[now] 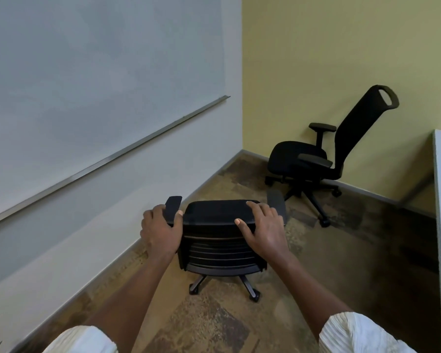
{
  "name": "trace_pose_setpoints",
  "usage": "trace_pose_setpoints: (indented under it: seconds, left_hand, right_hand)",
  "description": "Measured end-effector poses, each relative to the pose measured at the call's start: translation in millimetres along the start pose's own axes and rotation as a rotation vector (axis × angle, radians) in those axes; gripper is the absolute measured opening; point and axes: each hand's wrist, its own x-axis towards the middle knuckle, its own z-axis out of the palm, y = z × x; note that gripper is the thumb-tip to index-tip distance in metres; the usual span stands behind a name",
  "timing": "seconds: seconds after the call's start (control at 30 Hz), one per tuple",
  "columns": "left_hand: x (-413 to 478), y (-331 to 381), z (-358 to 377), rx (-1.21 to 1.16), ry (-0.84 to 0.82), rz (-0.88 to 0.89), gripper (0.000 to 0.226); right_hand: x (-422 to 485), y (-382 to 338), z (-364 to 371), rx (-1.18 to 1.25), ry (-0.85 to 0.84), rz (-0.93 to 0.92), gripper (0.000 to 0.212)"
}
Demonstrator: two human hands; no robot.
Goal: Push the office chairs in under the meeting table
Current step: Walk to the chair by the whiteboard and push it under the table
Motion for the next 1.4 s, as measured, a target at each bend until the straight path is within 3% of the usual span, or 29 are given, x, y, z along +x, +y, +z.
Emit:
trace_pose_setpoints:
  seconds: [0.13, 0.27, 0.37, 0.63, 0.83, 1.1, 1.4]
  left_hand:
    - [52.4, -12.7, 13.6, 0.067, -0.019, -0.101, 0.057]
    - [91.4, -32.5, 32.4, 0.226, -0.217, -0.222, 0.066]
    - [117.3, -40.6, 54.6, 0.377, -0.374, -0.221, 0.072]
    - [165.1, -46.1, 84.6, 0.486, -0.535, -0.272, 0.079]
    - [156.4, -37.8, 96.2, 0.619, -0.557, -0.280, 0.080]
    - [165.9, -25.6, 100.0, 0.667, -0.601, -0.224, 0.085]
    - [154.8, -22.5, 103.8, 0.687, -0.625, -0.169, 0.087]
  right_hand:
    - [36.7, -4.1, 22.6, -0.032, -0.029, 0.013, 0.068]
    - [61.0, -3.6, 42.8, -0.054, -0.134, 0.019, 0.072]
    - [79.2, 1.3, 62.7, -0.078, -0.209, 0.041, 0.074]
    - [107.2, 12.2, 98.6, -0.228, -0.448, 0.083, 0.102]
    - [105.4, 12.8, 102.6, -0.296, -0.464, 0.044, 0.116]
    - [102.3, 10.3, 91.9, -0.249, -0.458, 0.102, 0.101]
    - [76.8, 6.9, 84.7, -0.273, -0.388, 0.157, 0.105]
